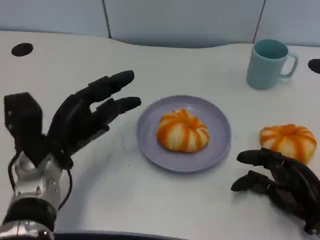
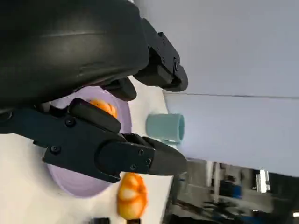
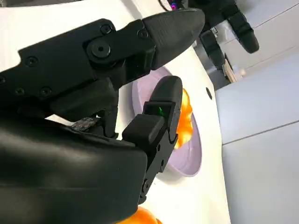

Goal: Grasp the bread from the table and place it into the plate.

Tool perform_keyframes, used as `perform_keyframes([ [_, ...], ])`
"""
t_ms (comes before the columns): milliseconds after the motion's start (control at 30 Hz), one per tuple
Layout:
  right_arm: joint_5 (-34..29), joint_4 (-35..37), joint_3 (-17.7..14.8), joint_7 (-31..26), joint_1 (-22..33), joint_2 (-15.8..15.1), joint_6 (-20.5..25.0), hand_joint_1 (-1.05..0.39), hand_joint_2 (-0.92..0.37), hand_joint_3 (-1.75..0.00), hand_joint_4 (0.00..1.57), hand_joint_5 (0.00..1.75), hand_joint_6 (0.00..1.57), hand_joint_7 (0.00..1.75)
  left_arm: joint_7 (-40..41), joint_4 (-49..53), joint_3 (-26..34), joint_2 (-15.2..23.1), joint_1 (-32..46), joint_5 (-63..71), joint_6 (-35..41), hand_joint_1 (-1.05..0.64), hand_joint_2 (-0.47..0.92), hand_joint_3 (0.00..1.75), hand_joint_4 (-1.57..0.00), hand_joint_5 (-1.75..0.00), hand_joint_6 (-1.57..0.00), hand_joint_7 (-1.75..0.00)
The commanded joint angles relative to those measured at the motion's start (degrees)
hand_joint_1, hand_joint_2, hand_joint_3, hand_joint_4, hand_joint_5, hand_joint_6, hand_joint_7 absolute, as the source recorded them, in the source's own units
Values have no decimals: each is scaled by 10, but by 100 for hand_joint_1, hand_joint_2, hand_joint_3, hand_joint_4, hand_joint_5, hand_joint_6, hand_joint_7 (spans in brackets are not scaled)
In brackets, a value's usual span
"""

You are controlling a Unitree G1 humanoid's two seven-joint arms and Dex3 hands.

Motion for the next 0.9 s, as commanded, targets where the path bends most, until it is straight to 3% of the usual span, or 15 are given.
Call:
perform_keyframes([
  [33, -11, -3, 4, -7, 16, -10, 6, -39, -92, -12, 63, 113, 73, 67, -3, -64, 33, -9, 49, -56, 75, -68, 92, 19, -44, -79, -63, -11],
  [367, -2, -4, 0, -3, 14, -10, 23, -39, -92, -12, 63, 112, 73, 68, 74, -200, 61, -38, 157, -97, 167, -60, 92, 27, -54, -101, -73, -14],
  [667, -6, -16, 5, -11, 20, -11, 27, -40, -92, -13, 62, 112, 73, 69, 120, -242, 69, -48, 205, -102, 195, -53, 90, 24, -65, -115, -89, -25],
  [733, -4, -14, 4, -8, 21, -11, 23, -40, -92, -13, 62, 111, 73, 68, 130, -254, 67, -48, 215, -100, 206, -49, 91, 25, -62, -125, -90, -32],
  [833, -4, -14, 4, -8, 21, -11, 25, -40, -92, -13, 64, 111, 73, 68, 132, -251, 65, -46, 225, -94, 203, -48, 89, 33, -58, -136, -78, -60],
  [900, -5, -17, 5, -10, 22, -12, 28, -40, -92, -13, 64, 112, 73, 68, 138, -249, 65, -47, 230, -90, 201, -46, 78, 54, -55, -141, -66, -85],
])
